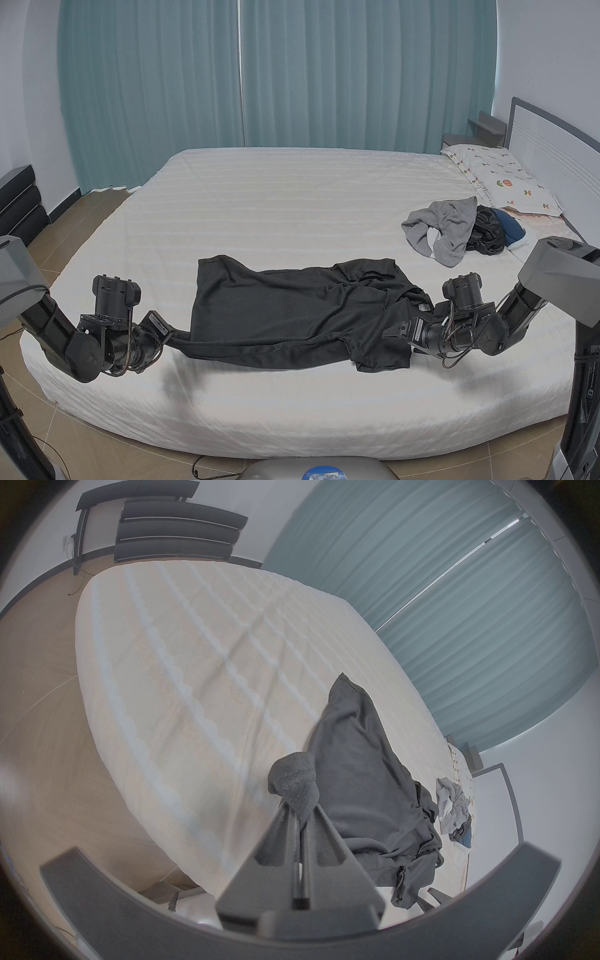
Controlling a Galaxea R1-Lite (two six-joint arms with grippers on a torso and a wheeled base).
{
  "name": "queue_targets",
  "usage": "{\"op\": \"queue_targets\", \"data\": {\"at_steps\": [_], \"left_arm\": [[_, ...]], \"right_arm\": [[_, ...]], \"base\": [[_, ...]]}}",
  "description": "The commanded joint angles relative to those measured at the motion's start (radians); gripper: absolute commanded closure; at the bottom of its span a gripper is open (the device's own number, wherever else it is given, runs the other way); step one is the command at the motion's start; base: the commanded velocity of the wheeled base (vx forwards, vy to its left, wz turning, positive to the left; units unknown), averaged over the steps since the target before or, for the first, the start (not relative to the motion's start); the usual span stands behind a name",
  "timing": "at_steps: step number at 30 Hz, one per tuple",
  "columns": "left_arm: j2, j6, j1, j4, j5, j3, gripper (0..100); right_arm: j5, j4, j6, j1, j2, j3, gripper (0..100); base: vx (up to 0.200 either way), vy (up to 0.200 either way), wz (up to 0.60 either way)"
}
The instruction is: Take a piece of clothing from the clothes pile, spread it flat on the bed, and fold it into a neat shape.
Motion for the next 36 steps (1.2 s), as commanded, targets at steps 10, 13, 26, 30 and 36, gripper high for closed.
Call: {"op": "queue_targets", "data": {"at_steps": [10, 13, 26, 30, 36], "left_arm": [[0.002, 0.000, 0.001, 0.001, -0.002, 0.001, 100], [0.002, 0.001, 0.001, 0.003, -0.002, 0.003, 100], [-0.021, 0.139, 0.001, 0.083, -0.006, 0.060, 100], [-0.032, 0.170, -0.001, 0.150, -0.004, 0.060, 100], [-0.041, 0.237, -0.001, 0.242, -0.004, 0.069, 100]], "right_arm": [[-0.011, 0.073, -0.004, 0.027, 0.019, -0.021, 100], [-0.011, 0.103, -0.028, 0.025, 0.005, -0.009, 100], [0.009, 0.108, -0.056, -0.039, -0.265, 0.260, 100], [0.047, 0.110, -0.077, -0.070, -0.348, 0.375, 100], [0.052, 0.105, -0.145, -0.082, -0.409, 0.540, 100]], "base": [[0.000, 0.000, 0.00], [0.000, 0.000, 0.00], [0.000, 0.000, 0.00], [0.000, 0.000, 0.00], [0.000, 0.000, 0.00]]}}
